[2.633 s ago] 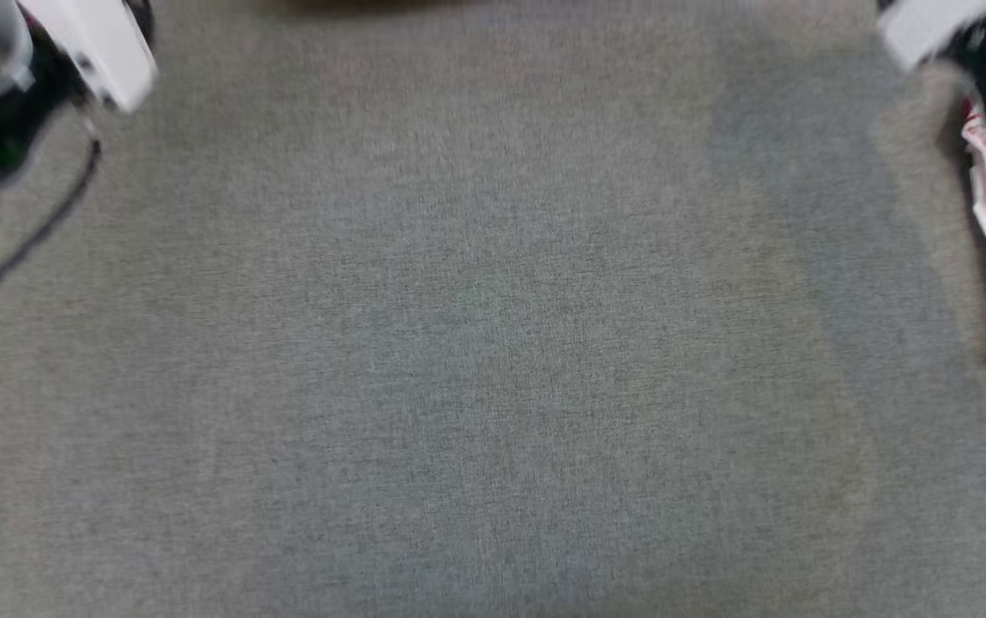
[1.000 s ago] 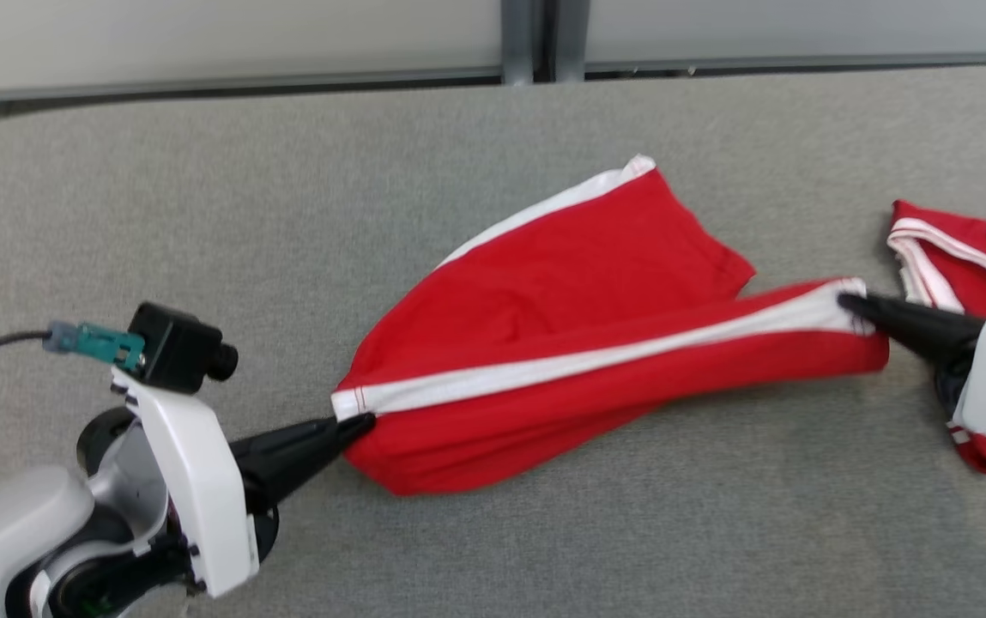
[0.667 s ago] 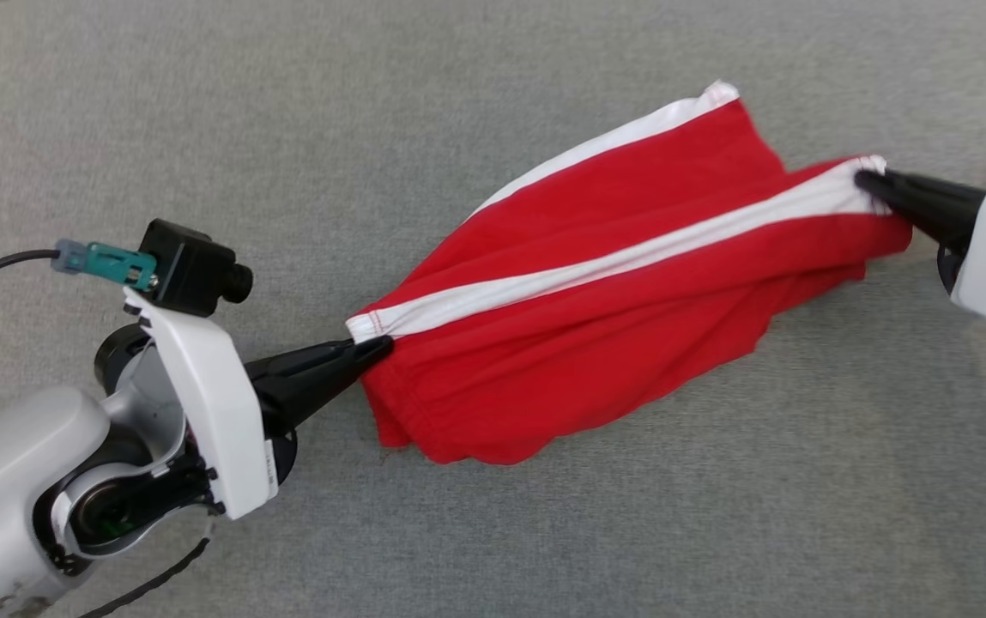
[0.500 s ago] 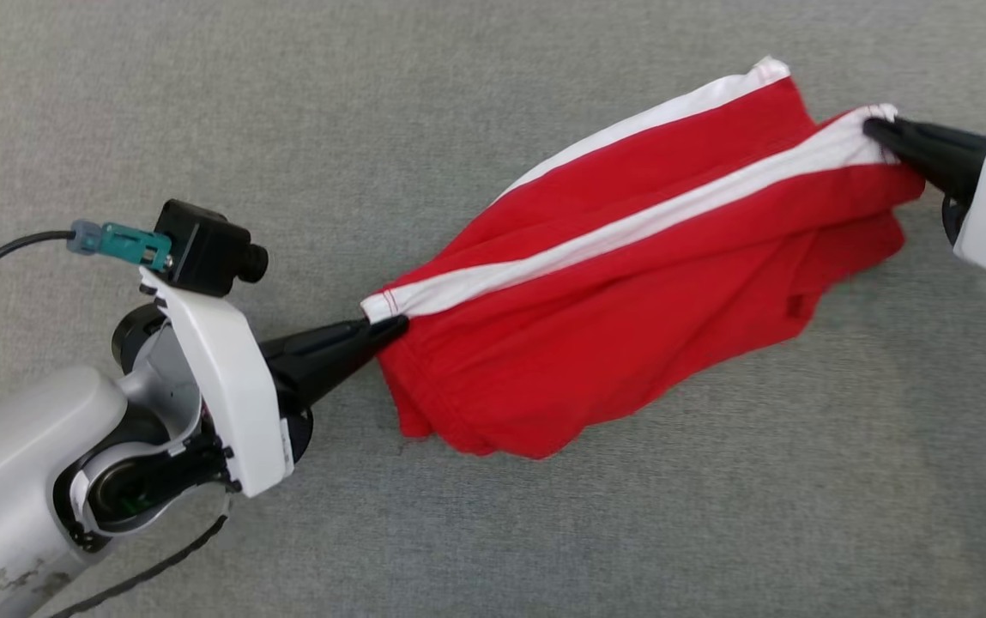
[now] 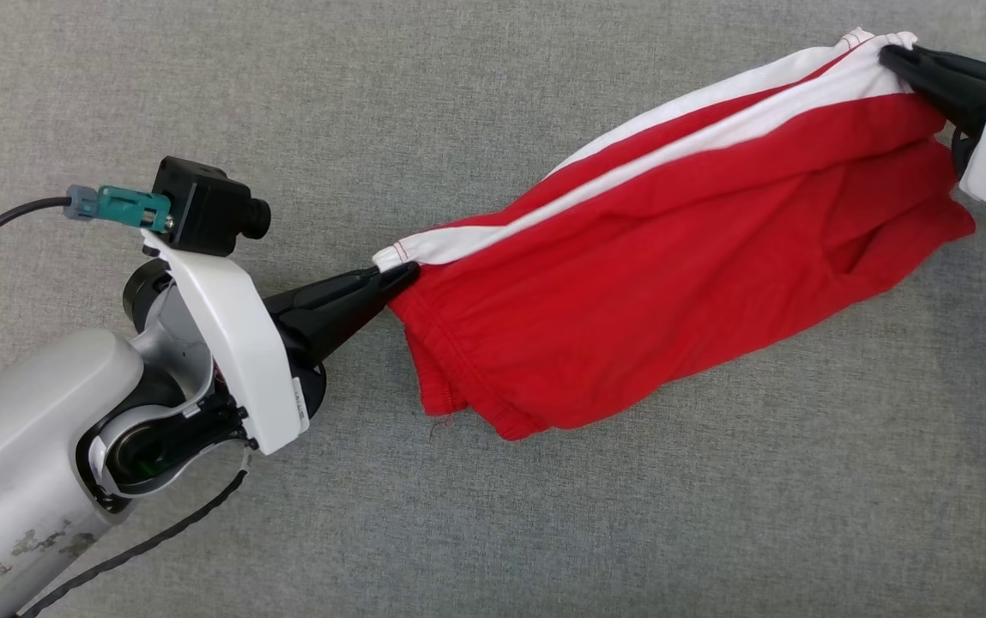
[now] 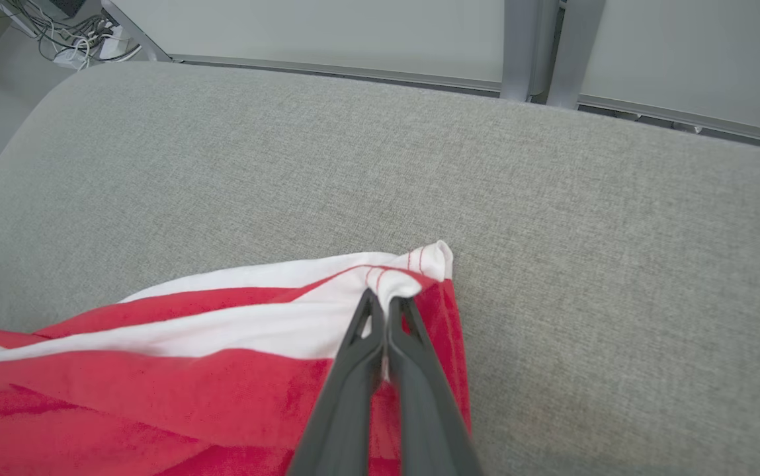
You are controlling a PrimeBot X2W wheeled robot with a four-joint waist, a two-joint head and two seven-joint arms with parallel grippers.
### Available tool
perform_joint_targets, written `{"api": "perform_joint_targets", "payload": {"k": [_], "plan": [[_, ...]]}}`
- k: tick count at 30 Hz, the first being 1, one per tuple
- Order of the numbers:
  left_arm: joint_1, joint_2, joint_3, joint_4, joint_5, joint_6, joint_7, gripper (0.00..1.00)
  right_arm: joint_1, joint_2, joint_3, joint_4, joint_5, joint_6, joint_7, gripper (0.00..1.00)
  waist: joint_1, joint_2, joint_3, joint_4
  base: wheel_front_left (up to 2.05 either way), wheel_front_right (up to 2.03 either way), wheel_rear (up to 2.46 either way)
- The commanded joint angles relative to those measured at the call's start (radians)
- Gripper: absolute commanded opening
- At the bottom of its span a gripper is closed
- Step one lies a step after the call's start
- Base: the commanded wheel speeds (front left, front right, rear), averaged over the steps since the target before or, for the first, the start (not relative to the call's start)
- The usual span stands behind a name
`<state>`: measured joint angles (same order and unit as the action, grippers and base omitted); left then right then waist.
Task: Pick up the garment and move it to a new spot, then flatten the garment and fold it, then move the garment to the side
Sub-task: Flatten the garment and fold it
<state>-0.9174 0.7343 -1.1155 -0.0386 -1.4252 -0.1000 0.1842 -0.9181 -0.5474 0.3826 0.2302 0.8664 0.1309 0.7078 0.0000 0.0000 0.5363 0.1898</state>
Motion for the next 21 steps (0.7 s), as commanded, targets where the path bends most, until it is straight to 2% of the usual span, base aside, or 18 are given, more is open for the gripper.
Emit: {"api": "perform_joint_targets", "payload": {"k": [1, 2, 3, 4, 5, 6, 7, 15, 21], "plan": [[-0.01, 0.001, 0.004, 0.009, 0.005, -0.005, -0.003, 0.0, 0.006, -0.001, -0.013, 0.006, -0.006, 0.0, -0.009, 0.0, 0.0, 0.0, -0.003, 0.0, 0.0, 0.0, 0.0], [-0.006, 0.0, 0.001, 0.014, 0.004, -0.006, -0.001, 0.0, 0.014, 0.004, -0.018, 0.012, -0.008, 0.0, -0.011, 0.0, 0.0, 0.0, -0.007, -0.001, 0.0, 0.0, 0.0], [-0.002, 0.0, -0.002, 0.021, 0.005, -0.004, 0.001, 0.11, 0.023, 0.01, -0.022, 0.02, -0.012, 0.0, -0.01, 0.0, 0.0, 0.0, -0.012, -0.003, 0.0, 0.0, 0.0], [0.002, -0.001, -0.006, 0.028, 0.005, -0.004, 0.002, 1.0, 0.031, 0.014, -0.027, 0.028, -0.015, 0.0, -0.009, 0.47, 0.0, 0.0, -0.019, -0.006, 0.0, 0.0, 0.0], [0.006, -0.001, -0.007, 0.034, 0.005, -0.004, 0.003, 1.0, 0.037, 0.019, -0.032, 0.037, -0.018, 0.0, -0.006, 0.85, 0.0, 0.0, -0.026, -0.009, 0.0, 0.0, 0.0], [0.006, -0.001, -0.007, 0.034, 0.005, -0.004, 0.003, 1.0, 0.037, 0.019, -0.032, 0.037, -0.018, 0.0, -0.006, 0.85, 0.0, 0.0, -0.026, -0.009, 0.0, 0.0, 0.0], [0.009, -0.002, -0.009, 0.039, 0.004, -0.003, 0.003, 1.0, 0.043, 0.024, -0.035, 0.043, -0.022, 0.0, -0.003, 1.0, 0.0, 0.0, -0.033, -0.012, 0.0, 0.0, 0.0], [0.053, 0.035, -0.007, 0.045, -0.007, 0.015, -0.02, 1.0, 0.1, 0.064, -0.049, 0.071, -0.034, 0.0, -0.083, 1.0, 0.0, 0.0, -0.124, -0.04, 0.0, 0.0, 0.0], [0.106, 0.091, 0.01, 0.012, 0.034, 0.074, -0.105, 1.0, 0.173, 0.064, -0.051, 0.053, -0.033, 0.0, -0.225, 1.0, 0.0, 0.0, -0.218, -0.056, 0.0, 0.0, 0.0]]}}
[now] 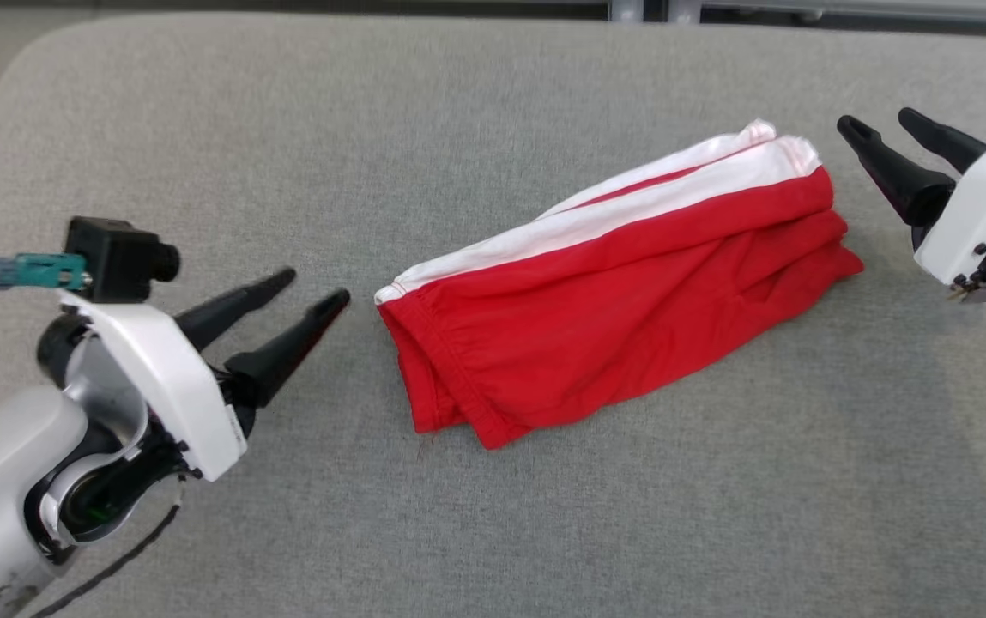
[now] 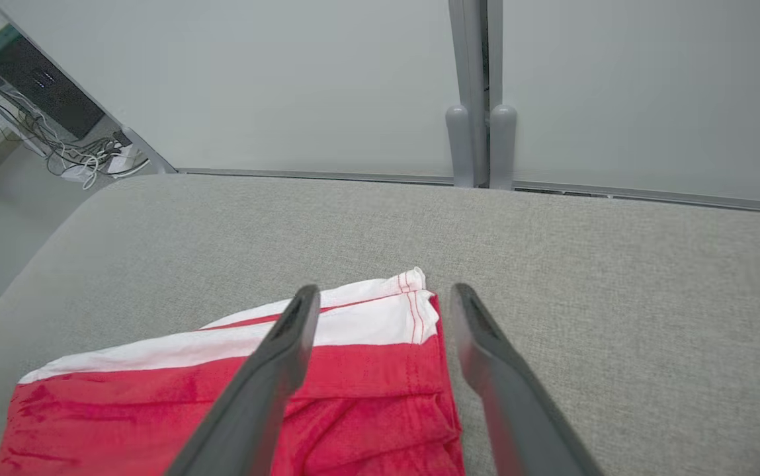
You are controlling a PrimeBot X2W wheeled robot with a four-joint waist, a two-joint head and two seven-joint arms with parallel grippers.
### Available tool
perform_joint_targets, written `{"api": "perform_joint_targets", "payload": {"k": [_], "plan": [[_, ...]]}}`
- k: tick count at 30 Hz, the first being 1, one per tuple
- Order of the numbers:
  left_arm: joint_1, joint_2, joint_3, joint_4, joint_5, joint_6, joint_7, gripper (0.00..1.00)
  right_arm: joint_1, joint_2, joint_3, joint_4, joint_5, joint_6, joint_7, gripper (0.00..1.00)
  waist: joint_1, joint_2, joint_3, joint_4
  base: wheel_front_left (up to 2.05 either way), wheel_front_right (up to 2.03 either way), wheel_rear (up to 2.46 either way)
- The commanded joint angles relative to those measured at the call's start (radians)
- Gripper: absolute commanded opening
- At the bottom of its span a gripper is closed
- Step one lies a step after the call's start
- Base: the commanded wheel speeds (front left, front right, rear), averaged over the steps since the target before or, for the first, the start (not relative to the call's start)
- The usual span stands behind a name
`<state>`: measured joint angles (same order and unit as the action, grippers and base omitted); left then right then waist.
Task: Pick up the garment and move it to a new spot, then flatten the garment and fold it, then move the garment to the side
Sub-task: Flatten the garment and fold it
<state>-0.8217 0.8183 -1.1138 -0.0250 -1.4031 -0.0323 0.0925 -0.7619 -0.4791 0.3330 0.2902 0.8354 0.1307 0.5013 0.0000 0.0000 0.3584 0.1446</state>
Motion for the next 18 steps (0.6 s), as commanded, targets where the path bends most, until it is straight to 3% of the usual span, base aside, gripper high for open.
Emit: {"api": "perform_joint_targets", "payload": {"k": [1, 8, 11, 15, 18], "plan": [[0.018, 0.014, 0.018, -0.007, 0.023, 0.023, -0.044, 1.0, 0.029, -0.003, -0.003, -0.011, -0.006, 0.0, -0.053, 1.0, 0.0, 0.0, -0.056, -0.013, 0.0, 0.0, 0.0], [0.117, 0.048, 0.087, -0.025, 0.075, 0.167, -0.279, 1.0, 0.135, 0.009, -0.007, -0.05, -0.063, 0.0, -0.337, 1.0, 0.0, 0.0, -0.162, -0.028, 0.0, 0.0, 0.0], [0.173, 0.048, 0.114, -0.033, 0.087, 0.224, -0.332, 1.0, 0.183, 0.019, -0.012, -0.063, -0.083, 0.0, -0.429, 1.0, 0.0, 0.0, -0.193, -0.036, 0.0, 0.0, 0.0], [0.258, 0.021, 0.184, -0.043, 0.127, 0.29, -0.357, 1.0, 0.252, 0.038, -0.032, -0.077, -0.115, 0.0, -0.527, 1.0, 0.0, 0.0, -0.225, -0.049, 0.0, 0.0, 0.0], [0.344, -0.032, 0.311, -0.055, 0.212, 0.339, -0.357, 1.0, 0.307, 0.063, -0.055, -0.084, -0.138, 0.0, -0.579, 1.0, 0.0, 0.0, -0.238, -0.061, 0.0, 0.0, 0.0]]}}
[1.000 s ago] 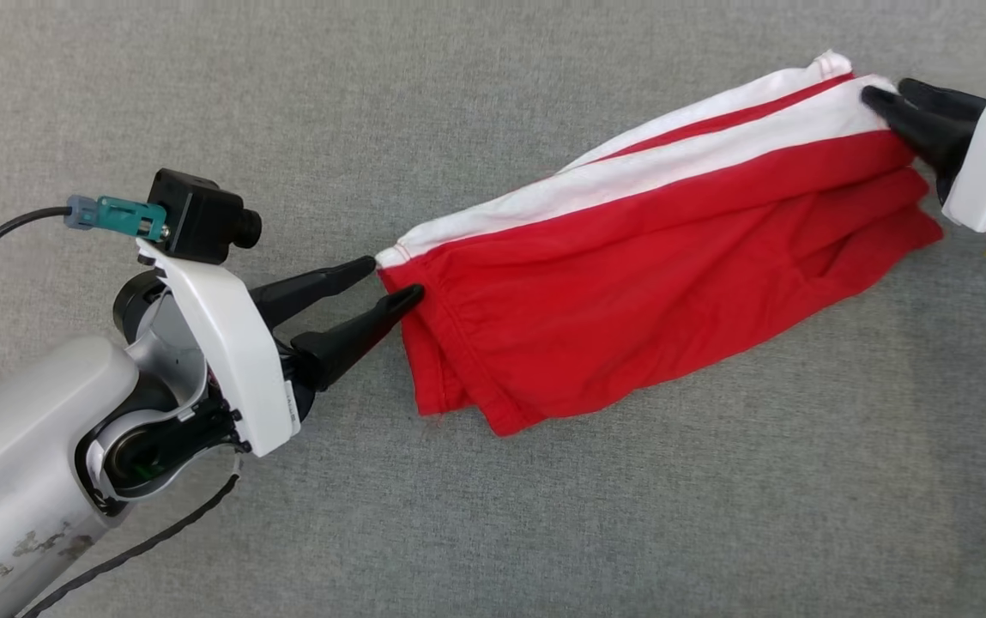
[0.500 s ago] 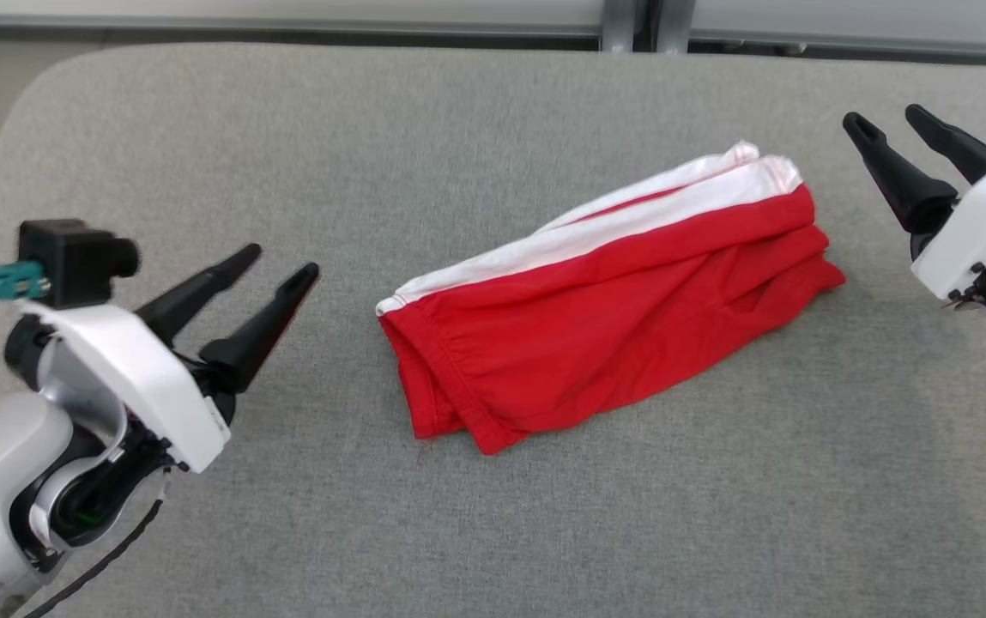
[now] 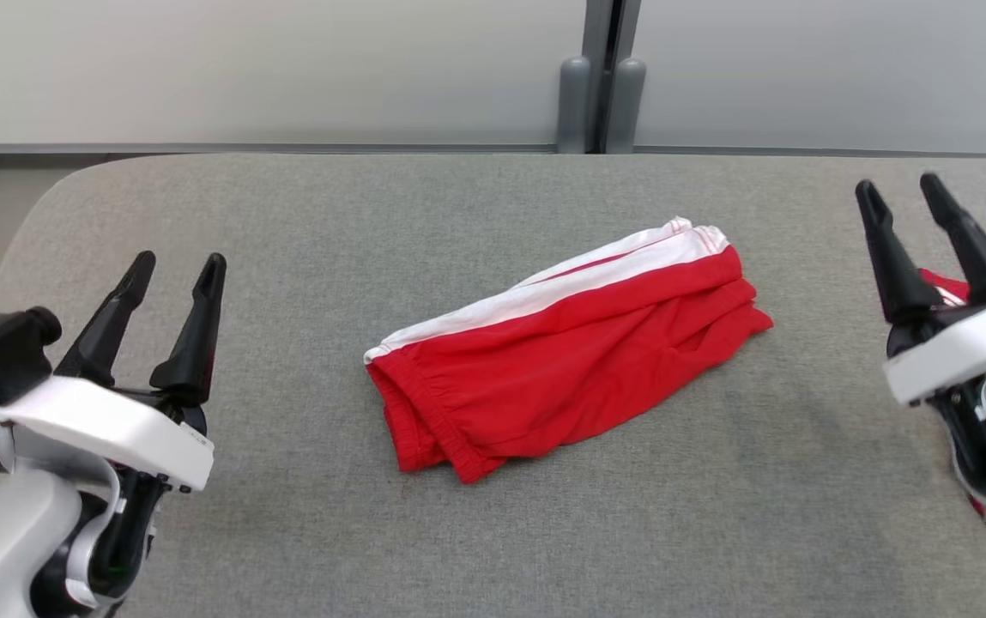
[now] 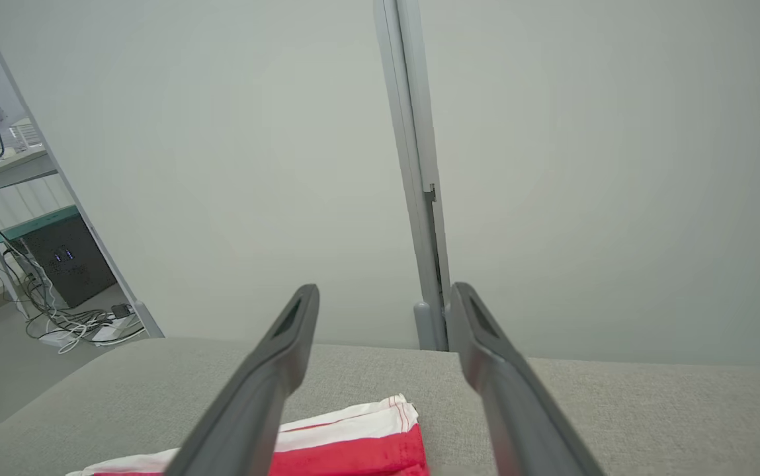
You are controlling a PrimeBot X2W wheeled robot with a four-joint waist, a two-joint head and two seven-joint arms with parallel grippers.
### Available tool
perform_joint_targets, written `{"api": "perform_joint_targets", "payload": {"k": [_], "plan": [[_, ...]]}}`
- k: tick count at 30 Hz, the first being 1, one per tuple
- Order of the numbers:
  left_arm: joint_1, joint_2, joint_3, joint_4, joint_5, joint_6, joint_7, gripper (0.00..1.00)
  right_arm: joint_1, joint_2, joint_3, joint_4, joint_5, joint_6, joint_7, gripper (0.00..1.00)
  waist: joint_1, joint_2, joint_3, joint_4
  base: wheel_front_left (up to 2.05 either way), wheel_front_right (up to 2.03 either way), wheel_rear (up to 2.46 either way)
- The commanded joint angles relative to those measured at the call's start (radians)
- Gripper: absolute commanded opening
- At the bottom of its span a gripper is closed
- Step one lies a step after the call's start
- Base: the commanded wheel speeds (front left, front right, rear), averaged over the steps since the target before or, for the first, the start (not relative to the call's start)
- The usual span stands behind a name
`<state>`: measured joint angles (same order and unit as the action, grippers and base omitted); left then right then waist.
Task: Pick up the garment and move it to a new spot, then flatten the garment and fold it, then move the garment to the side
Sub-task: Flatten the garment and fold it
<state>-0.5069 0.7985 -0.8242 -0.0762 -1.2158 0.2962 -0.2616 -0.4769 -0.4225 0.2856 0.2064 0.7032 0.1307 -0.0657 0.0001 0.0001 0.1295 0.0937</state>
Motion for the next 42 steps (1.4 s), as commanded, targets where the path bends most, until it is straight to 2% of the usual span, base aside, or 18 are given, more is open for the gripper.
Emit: {"api": "perform_joint_targets", "payload": {"k": [1, 4, 7, 13, 20, 25, 29, 34, 39, 42], "plan": [[0.066, -0.035, 0.07, -0.01, 0.063, 0.025, -0.003, 1.0, 0.039, 0.016, -0.016, 0.003, -0.011, 0.0, -0.023, 1.0, -0.0001, -0.0001, -0.013, -0.013, 0.0, 0.0, 0.0], [0.175, -0.109, 0.209, -0.041, 0.19, 0.056, -0.004, 1.0, 0.086, 0.036, -0.035, 0.023, -0.022, 0.0, -0.041, 1.0, -0.0001, -0.0001, -0.017, -0.008, 0.0, 0.0, 0.0], [0.287, -0.187, 0.306, -0.065, 0.301, 0.049, -0.004, 1.0, 0.11, 0.048, -0.045, 0.053, -0.024, 0.0, -0.052, 1.0, -0.0001, -0.0001, -0.014, 0.011, 0.0, 0.0, 0.0], [0.408, -0.315, 0.378, -0.044, 0.467, -0.015, -0.003, 1.0, 0.08, 0.047, -0.045, 0.177, -0.003, 0.0, -0.069, 1.0, -0.0001, -0.0001, 0.002, 0.084, 0.0, 0.0, 0.0], [0.417, -0.43, 0.402, -0.001, 0.56, -0.112, -0.003, 1.0, -0.029, 0.025, -0.003, 0.385, 0.053, 0.0, -0.031, 1.0, -0.0001, -0.0001, 0.042, 0.176, 0.0, 0.0, 0.0], [0.399, -0.471, 0.419, 0.026, 0.596, -0.157, -0.003, 1.0, -0.136, 0.002, 0.039, 0.538, 0.101, 0.0, 0.034, 1.0, -0.0001, -0.0001, 0.082, 0.229, 0.0, 0.0, 0.0], [0.389, -0.487, 0.43, 0.045, 0.617, -0.183, -0.003, 1.0, -0.204, -0.008, 0.07, 0.652, 0.159, 0.0, 0.137, 1.0, -0.0001, -0.0001, 0.106, 0.265, 0.0, 0.0, 0.0], [0.383, -0.501, 0.439, 0.068, 0.631, -0.205, -0.003, 1.0, -0.254, -0.023, 0.094, 0.748, 0.221, 0.0, 0.239, 1.0, -0.0001, -0.0001, 0.117, 0.294, 0.0, 0.0, 0.0], [0.387, -0.508, 0.447, 0.083, 0.642, -0.215, -0.003, 1.0, -0.262, -0.006, 0.096, 0.838, 0.289, 0.0, 0.338, 1.0, -0.0001, -0.0001, 0.114, 0.308, 0.0, 0.0, 0.0], [0.387, -0.51, 0.448, 0.09, 0.647, -0.22, -0.003, 1.0, -0.273, -0.002, 0.094, 0.844, 0.316, 0.0, 0.337, 1.0, -0.0001, -0.0001, 0.114, 0.312, 0.0, 0.0, 0.0]]}}
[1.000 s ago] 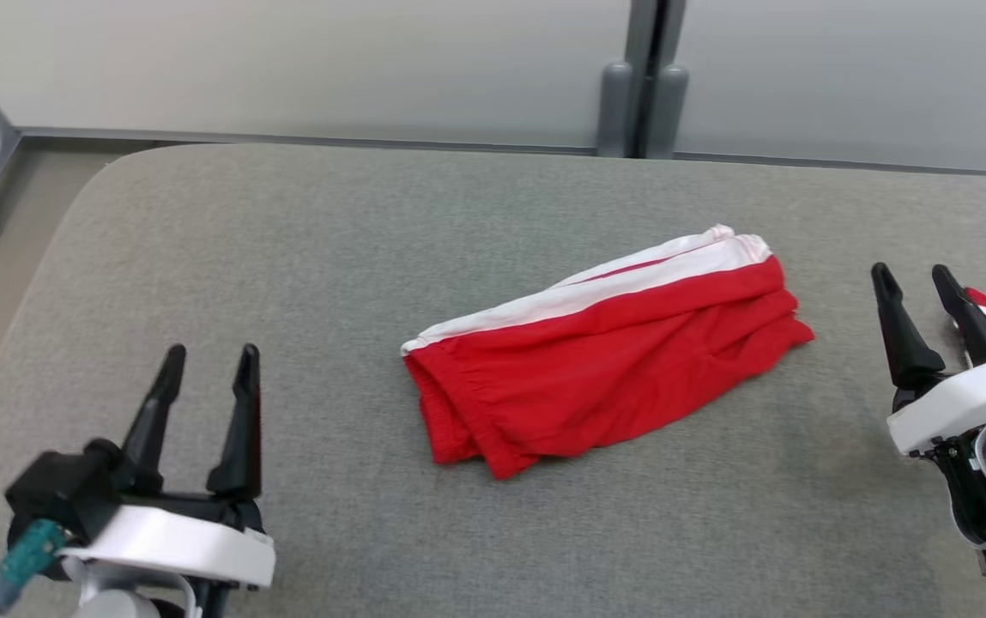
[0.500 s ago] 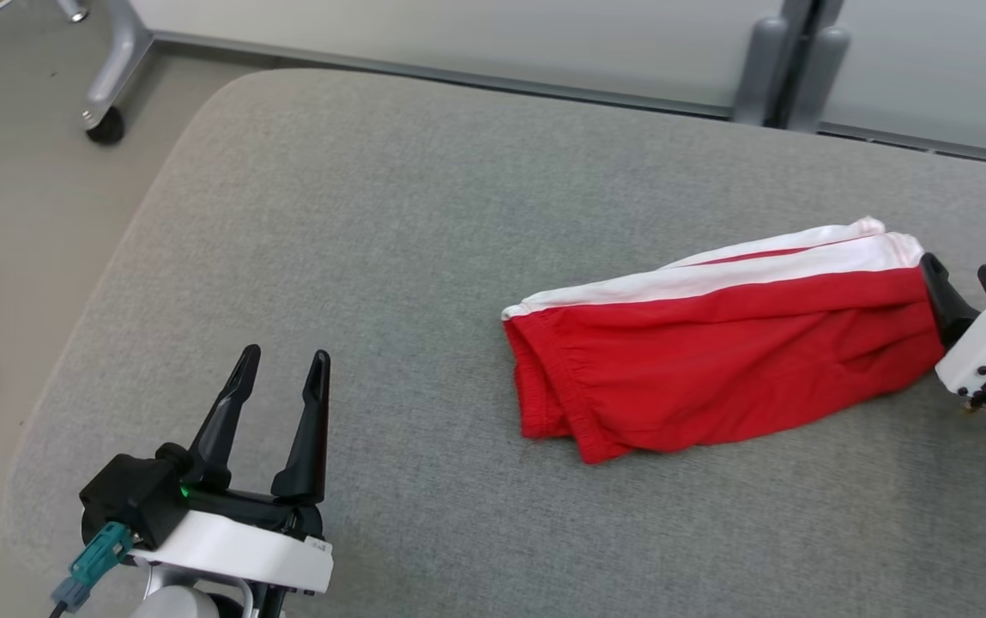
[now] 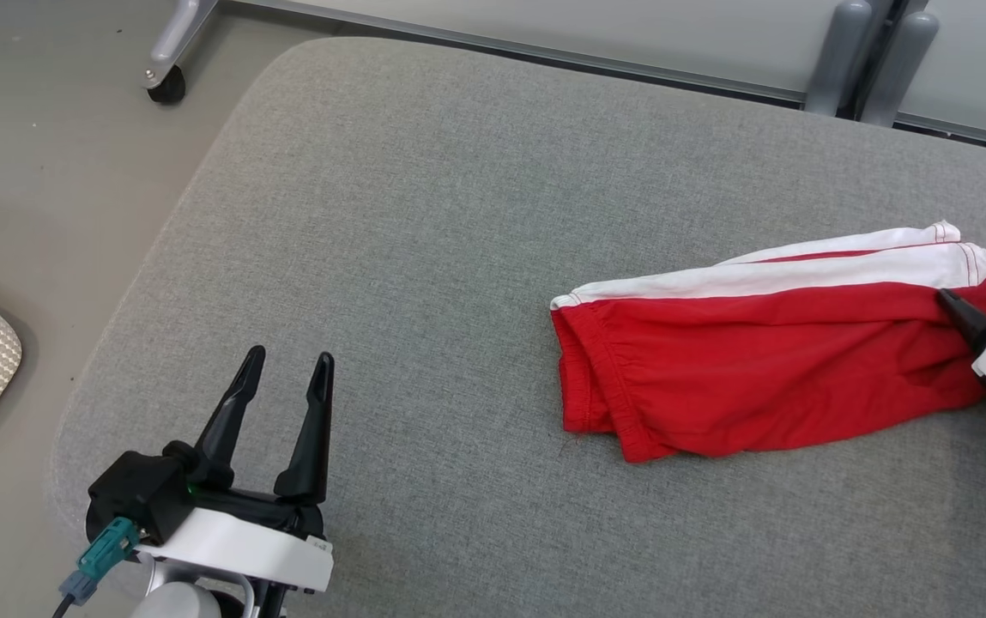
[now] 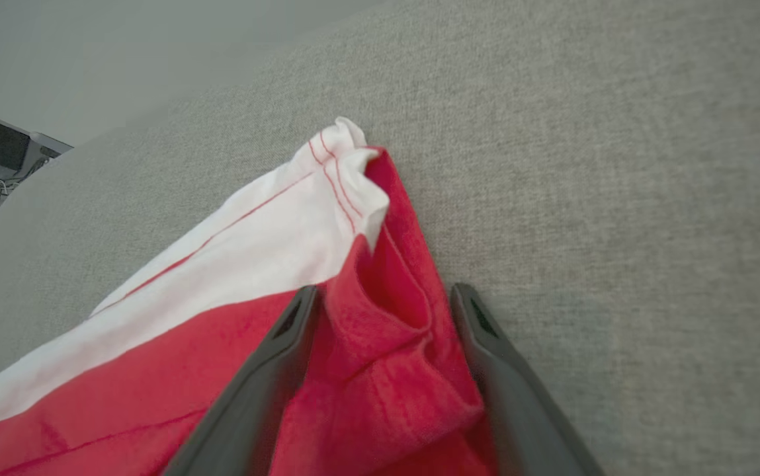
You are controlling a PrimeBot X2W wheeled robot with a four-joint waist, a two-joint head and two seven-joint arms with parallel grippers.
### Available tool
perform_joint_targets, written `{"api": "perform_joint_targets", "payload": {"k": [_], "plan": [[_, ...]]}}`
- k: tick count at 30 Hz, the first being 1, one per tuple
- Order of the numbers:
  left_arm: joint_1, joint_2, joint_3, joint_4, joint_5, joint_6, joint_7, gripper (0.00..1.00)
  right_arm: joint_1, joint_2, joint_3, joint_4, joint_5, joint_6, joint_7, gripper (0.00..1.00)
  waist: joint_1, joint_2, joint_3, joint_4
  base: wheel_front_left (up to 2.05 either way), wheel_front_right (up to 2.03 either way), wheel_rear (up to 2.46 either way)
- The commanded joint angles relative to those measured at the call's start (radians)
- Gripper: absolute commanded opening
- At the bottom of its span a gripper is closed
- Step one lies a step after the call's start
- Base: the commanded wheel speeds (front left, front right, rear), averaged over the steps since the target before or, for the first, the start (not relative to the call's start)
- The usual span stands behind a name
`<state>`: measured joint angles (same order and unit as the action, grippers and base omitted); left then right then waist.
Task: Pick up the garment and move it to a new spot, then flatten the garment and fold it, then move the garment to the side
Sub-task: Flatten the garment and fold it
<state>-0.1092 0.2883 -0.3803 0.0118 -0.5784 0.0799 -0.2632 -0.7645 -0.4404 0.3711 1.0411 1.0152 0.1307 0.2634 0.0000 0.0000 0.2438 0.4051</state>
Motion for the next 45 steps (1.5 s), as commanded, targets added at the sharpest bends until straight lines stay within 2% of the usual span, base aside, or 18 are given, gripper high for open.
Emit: {"api": "perform_joint_targets", "payload": {"k": [1, 3, 4, 5, 6, 7, 17, 28, 34, 40, 45], "plan": [[-0.011, 0.001, 0.005, 0.004, 0.01, -0.005, -0.001, 1.0, 0.013, 0.018, 0.011, 0.007, 0.011, 0.0, 0.008, 1.0, 0.0, 0.0, 0.001, 0.001, 0.0, 0.0, 0.0], [-0.013, -0.001, 0.005, 0.007, 0.011, -0.009, -0.001, 1.0, 0.01, 0.022, 0.016, -0.003, 0.024, 0.0, -0.002, 1.0, 0.0, 0.0, 0.003, 0.003, 0.0, 0.0, 0.0], [-0.015, 0.0, 0.004, 0.008, 0.013, -0.008, -0.001, 1.0, 0.007, 0.024, 0.017, -0.007, 0.029, 0.0, -0.013, 0.83, 0.0, 0.0, 0.004, 0.003, 0.0, 0.0, 0.0], [-0.017, 0.0, 0.003, 0.01, 0.015, -0.008, -0.001, 1.0, 0.003, 0.022, 0.019, -0.011, 0.033, 0.0, -0.027, 0.45, 0.0, 0.0, 0.005, 0.004, 0.0, 0.0, 0.0], [-0.018, 0.001, 0.003, 0.011, 0.015, -0.008, -0.001, 1.0, -0.001, 0.02, 0.019, -0.017, 0.038, 0.0, -0.046, 0.16, 0.0, 0.0, 0.006, 0.005, 0.0, 0.0, 0.0], [-0.02, 0.002, 0.003, 0.012, 0.015, -0.009, -0.001, 1.0, -0.004, 0.02, 0.019, -0.021, 0.044, 0.0, -0.063, 0.0, 0.0, 0.0, 0.007, 0.005, 0.0, 0.0, 0.0], [-0.012, 0.011, 0.002, 0.025, 0.012, -0.007, 0.003, 1.0, 0.029, 0.031, 0.022, -0.065, 0.128, 0.0, -0.165, 0.0, 0.0, 0.0, -0.025, -0.026, 0.0, 0.0, 0.0], [0.022, 0.025, 0.005, 0.026, -0.001, -0.005, 0.007, 1.0, 0.141, 0.012, 0.073, -0.213, 0.203, 0.0, -0.283, 0.0, 0.0, 0.0, -0.099, -0.18, 0.0, 0.0, 0.0], [0.028, 0.025, -0.006, 0.022, 0.0, -0.002, 0.012, 1.0, 0.186, -0.018, 0.102, -0.221, 0.205, 0.0, -0.335, 0.0, 0.0, 0.0, -0.117, -0.24, 0.0, 0.0, 0.0], [0.033, 0.022, -0.016, 0.026, 0.001, 0.0, 0.015, 1.0, 0.16, -0.018, 0.145, -0.244, 0.185, 0.0, -0.37, 0.0, 0.0, 0.0, -0.13, -0.251, 0.0, 0.0, 0.0], [0.037, 0.018, -0.022, 0.032, -0.003, -0.003, 0.015, 1.0, 0.126, 0.003, 0.209, -0.284, 0.143, 0.0, -0.383, 0.0, 0.0, 0.0, -0.142, -0.221, 0.0, 0.0, 0.0]]}}
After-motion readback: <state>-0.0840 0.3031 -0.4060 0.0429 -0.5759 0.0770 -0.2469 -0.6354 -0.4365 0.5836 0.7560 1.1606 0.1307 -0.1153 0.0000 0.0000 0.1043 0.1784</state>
